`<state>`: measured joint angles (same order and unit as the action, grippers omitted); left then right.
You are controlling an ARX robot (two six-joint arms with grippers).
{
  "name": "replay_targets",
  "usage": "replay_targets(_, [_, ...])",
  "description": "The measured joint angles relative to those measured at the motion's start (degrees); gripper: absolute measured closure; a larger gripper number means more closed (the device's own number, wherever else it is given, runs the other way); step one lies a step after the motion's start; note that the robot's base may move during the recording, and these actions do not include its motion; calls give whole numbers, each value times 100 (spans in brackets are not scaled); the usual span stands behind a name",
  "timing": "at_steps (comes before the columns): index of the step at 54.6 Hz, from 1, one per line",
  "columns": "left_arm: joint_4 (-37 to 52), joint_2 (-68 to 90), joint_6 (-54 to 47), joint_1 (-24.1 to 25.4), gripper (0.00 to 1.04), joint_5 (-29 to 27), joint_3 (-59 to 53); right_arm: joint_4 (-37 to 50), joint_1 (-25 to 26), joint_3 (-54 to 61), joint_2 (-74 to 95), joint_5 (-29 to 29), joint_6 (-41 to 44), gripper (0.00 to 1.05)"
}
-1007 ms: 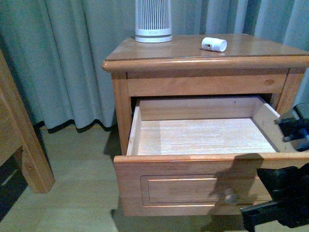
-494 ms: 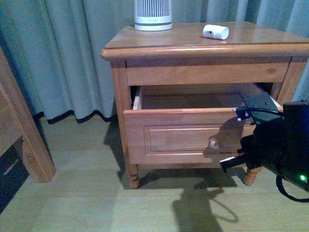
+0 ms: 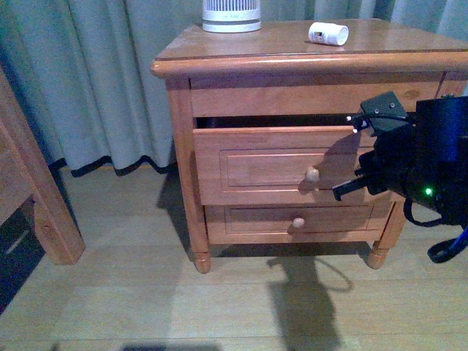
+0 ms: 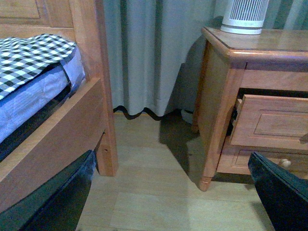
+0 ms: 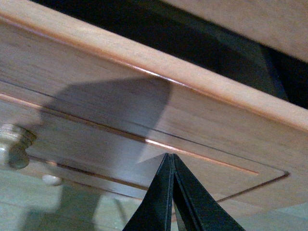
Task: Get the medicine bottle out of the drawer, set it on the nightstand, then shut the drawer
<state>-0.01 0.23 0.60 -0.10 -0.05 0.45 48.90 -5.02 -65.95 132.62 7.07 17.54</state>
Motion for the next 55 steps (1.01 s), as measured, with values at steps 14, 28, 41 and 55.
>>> replay_targets(14, [0, 0, 0, 0, 6, 0, 0, -422, 160, -737, 210, -232, 284, 101])
replay_targets(28, [0, 0, 0, 0, 6, 0, 0, -684, 247, -1071, 387, -354, 435, 101])
replay_targets(41, [0, 0, 0, 0, 6, 0, 0, -717, 273, -1178, 452, -365, 470, 101])
replay_targets(55, [0, 0, 0, 0, 6, 0, 0, -640, 267, -557, 149, -306, -278, 101])
